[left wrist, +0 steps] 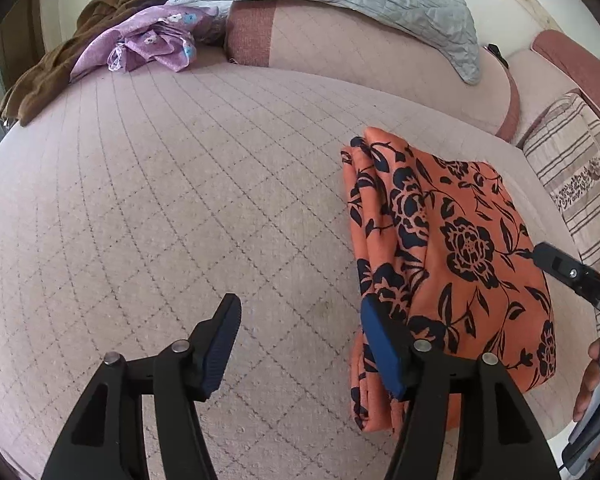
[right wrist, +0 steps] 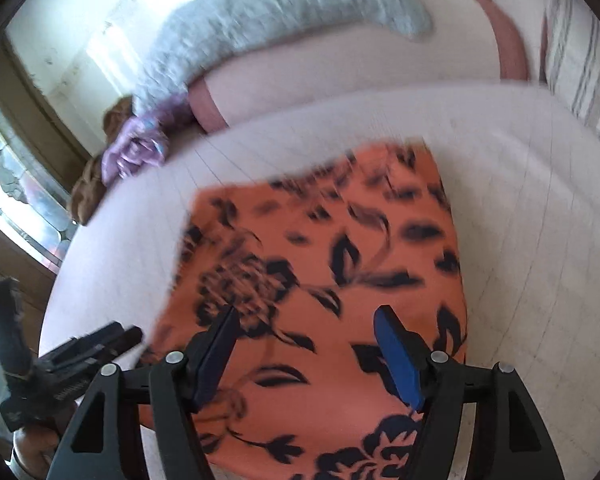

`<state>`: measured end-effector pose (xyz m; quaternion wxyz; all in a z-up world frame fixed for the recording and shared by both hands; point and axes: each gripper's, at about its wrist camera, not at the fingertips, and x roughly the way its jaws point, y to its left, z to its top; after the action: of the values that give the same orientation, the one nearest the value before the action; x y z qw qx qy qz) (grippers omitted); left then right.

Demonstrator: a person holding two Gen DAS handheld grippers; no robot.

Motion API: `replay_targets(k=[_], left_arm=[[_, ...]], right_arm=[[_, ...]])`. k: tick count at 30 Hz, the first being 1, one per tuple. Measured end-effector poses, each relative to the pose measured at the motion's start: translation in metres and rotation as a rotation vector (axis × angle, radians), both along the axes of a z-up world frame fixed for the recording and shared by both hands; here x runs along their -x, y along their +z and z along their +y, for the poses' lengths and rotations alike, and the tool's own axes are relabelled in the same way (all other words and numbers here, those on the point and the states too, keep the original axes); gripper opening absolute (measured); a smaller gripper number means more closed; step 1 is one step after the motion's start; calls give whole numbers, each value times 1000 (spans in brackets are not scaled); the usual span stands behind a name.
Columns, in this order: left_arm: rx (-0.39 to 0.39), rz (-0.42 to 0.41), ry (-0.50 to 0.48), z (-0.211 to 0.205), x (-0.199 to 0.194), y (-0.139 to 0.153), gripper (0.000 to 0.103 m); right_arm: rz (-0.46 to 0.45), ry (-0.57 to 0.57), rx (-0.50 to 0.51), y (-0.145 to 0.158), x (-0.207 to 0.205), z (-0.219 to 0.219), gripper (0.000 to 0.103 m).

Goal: Fold small clothes

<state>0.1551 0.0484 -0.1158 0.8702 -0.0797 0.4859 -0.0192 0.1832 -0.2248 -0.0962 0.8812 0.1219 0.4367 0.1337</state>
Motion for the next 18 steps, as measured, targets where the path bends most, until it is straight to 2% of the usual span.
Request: replay_targets(k=[2,5,7,9,11,12,14,15,16,18], left_arm=[[7,3,1,-1,1,1,63],[6,-2,-12,-4,9,7,63],[-9,-18,-15,-4,13,11,63],[-20,-23,-2,-4,13,12,65],[-8,-18,12,-1,14,14,65],[-6,-22,17,0,16,16,65],[-11,-34,32,4,24,21,65],[-14,-37,33,5,27,24,66],[-21,-44,35,5,32,28,68],[-43,-66,55,4,44,35,75]], right_arm=[[-18,2,19,2,-4,1,83],[113,-16,16,-29,-23,-1,84],[86,-34,10,-24,-18,0,84],[46,-14,-39,-11,-10,6,84],[21,10,-27,-5,-6,18,84],[26,32,-14,-7,-7,26,84],[117,105,-4,-28,-15,42,85],[132,109,13,-36,-17,47,85],[107,100,23,-35,-15,48,85],[90,71,-34,-23,-6,43,84]])
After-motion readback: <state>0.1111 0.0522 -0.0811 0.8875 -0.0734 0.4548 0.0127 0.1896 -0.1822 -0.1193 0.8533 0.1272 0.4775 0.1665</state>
